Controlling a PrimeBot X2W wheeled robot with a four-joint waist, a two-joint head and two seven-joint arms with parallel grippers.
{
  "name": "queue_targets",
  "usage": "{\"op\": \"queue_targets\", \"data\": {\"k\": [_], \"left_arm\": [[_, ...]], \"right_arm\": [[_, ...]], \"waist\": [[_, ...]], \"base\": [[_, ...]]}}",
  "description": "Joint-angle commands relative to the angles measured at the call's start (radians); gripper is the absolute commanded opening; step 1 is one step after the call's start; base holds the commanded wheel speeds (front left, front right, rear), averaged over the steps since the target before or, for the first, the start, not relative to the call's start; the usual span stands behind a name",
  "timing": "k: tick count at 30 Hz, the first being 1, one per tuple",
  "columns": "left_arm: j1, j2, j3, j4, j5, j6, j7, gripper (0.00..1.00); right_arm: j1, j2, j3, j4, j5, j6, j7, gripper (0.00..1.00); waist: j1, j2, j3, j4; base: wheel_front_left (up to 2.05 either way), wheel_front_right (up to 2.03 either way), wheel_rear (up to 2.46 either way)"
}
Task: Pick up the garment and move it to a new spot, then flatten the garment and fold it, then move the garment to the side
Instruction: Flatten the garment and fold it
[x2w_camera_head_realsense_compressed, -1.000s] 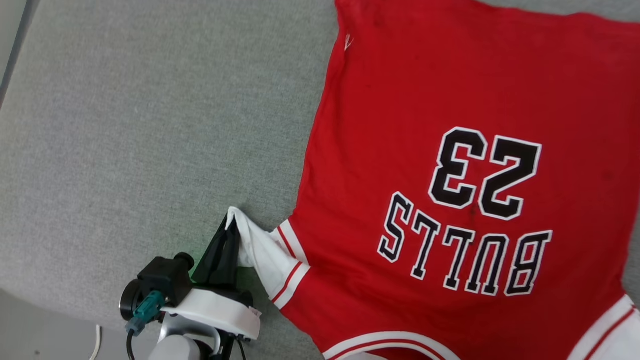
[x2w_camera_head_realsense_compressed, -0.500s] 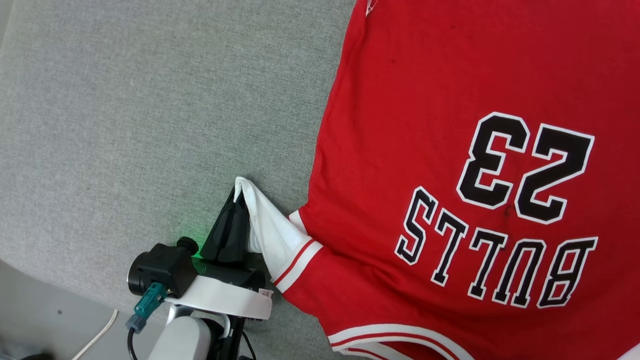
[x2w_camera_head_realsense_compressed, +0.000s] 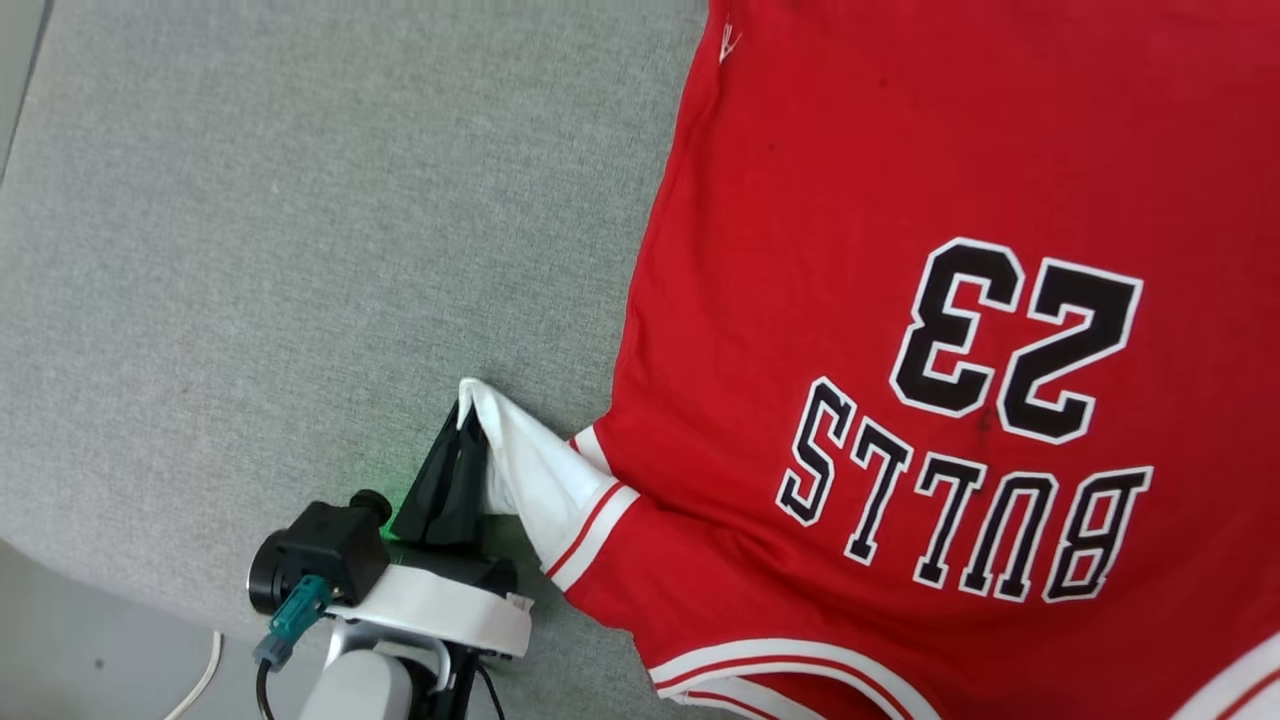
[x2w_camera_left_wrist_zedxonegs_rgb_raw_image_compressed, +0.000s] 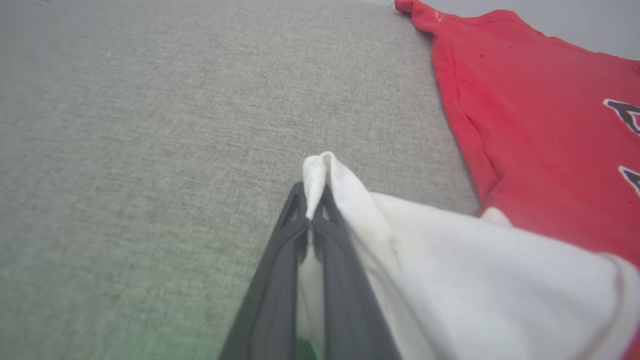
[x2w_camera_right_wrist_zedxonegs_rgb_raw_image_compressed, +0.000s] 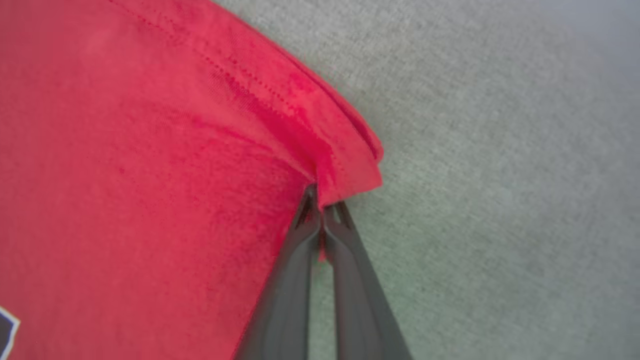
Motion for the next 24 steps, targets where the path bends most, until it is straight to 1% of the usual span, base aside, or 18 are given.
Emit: {"op": "queue_targets", "data": {"k": [1,4,11,18,24], "left_arm": [[0.015,0.000,0.005,0.009,0.007,-0.002,0.005,0.00],[0.036,0.008,0.019,0.017,0.010,-0.004,0.004,0.00],[0.089,0.033,0.042,0.035,0.015,-0.002,0.004,0.00],[0.150,0.062,0.061,0.046,-0.002,0.006,0.009,0.00],[0.197,0.080,0.077,0.045,-0.015,0.015,0.016,0.00]], "right_arm": [[0.038,-0.001,0.016,0.017,0.003,-0.001,-0.007,0.00],[0.050,-0.002,0.031,0.021,0.029,-0.001,-0.062,0.00],[0.148,-0.047,0.103,-0.013,0.104,-0.001,-0.180,0.00],[0.321,-0.111,0.141,-0.095,0.191,-0.001,-0.284,0.00],[0.506,-0.150,0.110,-0.130,0.249,-0.001,-0.365,0.00]], "waist": [[-0.0001,0.0000,-0.039,-0.019],[-0.0001,0.0000,-0.088,-0.040],[-0.0001,0.0000,-0.203,-0.096],[-0.0001,0.0000,-0.298,-0.159],[-0.0001,0.0000,-0.357,-0.206]], "base": [[0.00,0.00,0.00],[0.00,0.00,0.00],[0.00,0.00,0.00],[0.00,0.00,0.00],[0.00,0.00,0.00]]}}
